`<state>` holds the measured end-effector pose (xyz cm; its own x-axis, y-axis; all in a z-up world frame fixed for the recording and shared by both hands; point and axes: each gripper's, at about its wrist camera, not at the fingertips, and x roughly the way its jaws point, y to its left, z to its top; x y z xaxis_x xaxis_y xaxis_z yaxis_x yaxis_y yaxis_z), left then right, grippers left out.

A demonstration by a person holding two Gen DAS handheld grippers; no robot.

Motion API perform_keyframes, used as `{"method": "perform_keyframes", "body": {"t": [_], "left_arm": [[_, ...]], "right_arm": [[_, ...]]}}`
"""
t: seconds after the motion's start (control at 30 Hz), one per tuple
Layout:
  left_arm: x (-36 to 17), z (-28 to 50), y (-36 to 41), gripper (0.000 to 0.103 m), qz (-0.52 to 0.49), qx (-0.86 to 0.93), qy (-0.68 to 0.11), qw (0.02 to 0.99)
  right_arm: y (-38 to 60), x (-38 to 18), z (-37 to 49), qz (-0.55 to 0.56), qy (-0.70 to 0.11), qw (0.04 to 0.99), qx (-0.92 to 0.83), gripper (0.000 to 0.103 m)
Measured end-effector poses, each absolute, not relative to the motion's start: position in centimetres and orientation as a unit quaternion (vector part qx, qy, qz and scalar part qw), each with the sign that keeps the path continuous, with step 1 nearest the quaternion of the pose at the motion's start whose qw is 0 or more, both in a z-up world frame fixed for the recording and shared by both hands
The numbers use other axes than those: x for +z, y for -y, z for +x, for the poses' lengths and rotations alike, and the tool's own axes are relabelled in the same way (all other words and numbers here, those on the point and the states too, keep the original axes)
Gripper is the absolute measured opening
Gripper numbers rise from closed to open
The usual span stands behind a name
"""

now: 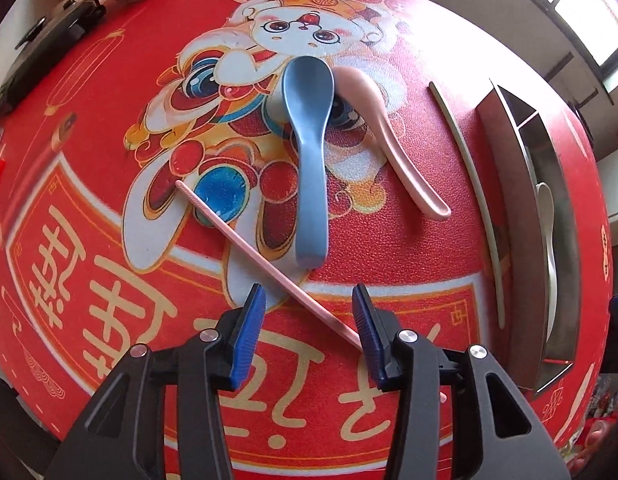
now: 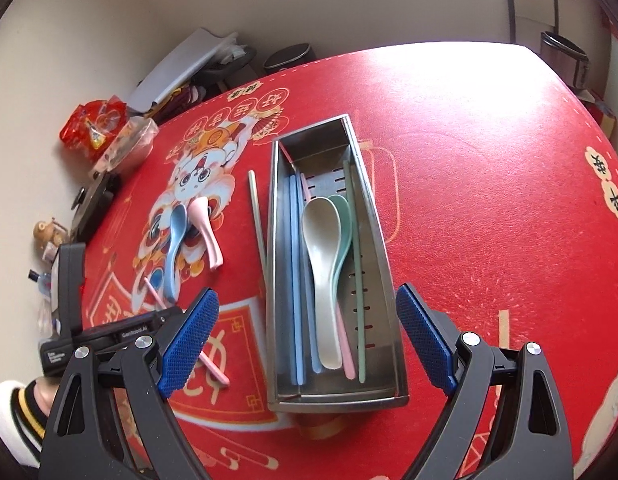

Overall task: Organize utensils
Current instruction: 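Move the left gripper to the pink chopstick and close on it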

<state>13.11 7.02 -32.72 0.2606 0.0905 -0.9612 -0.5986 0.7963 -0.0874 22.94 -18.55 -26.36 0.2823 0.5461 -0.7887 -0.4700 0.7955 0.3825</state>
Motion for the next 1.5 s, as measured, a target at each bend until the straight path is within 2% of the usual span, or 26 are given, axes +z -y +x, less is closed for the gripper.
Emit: {"method": "perform_keyframes", "body": {"t": [0.33, 0.63, 0.8, 1.0, 1.3, 1.5], "left_arm": [[-32.6, 14.5, -5.5, 0.046, -0.162, 0.222, -0.578, 0.768], [-32.4, 13.4, -4.3, 0.045, -0.161, 0.212, -0.582, 0.769], [-32.2, 12.1, -4.9, 0.024, -0.175, 0.216, -0.575, 0.769], [-32.0, 10.9, -6.0, 0.013, -0.204, 0.211, -0.562, 0.773], [-31.5, 10.4, -5.9, 0.011, -0.161, 0.205, -0.560, 0.786], [-31.6, 10.4, -7.4, 0.011, -0.187, 0.196, -0.551, 0.789]], "right_arm": [[19.6, -26.5, 23.6, 0.052, -0.510, 0.807, 0.294, 0.087], [19.4, -27.3, 23.6, 0.067, -0.529, 0.793, 0.293, 0.087], [18.7, -27.1, 23.5, 0.060, -0.530, 0.791, 0.300, 0.087], [18.5, -27.0, 23.5, 0.050, -0.532, 0.793, 0.293, 0.087], [18.8, -26.9, 23.2, 0.044, -0.532, 0.796, 0.284, 0.087], [19.3, -26.6, 23.0, 0.050, -0.530, 0.797, 0.284, 0.087]]}}
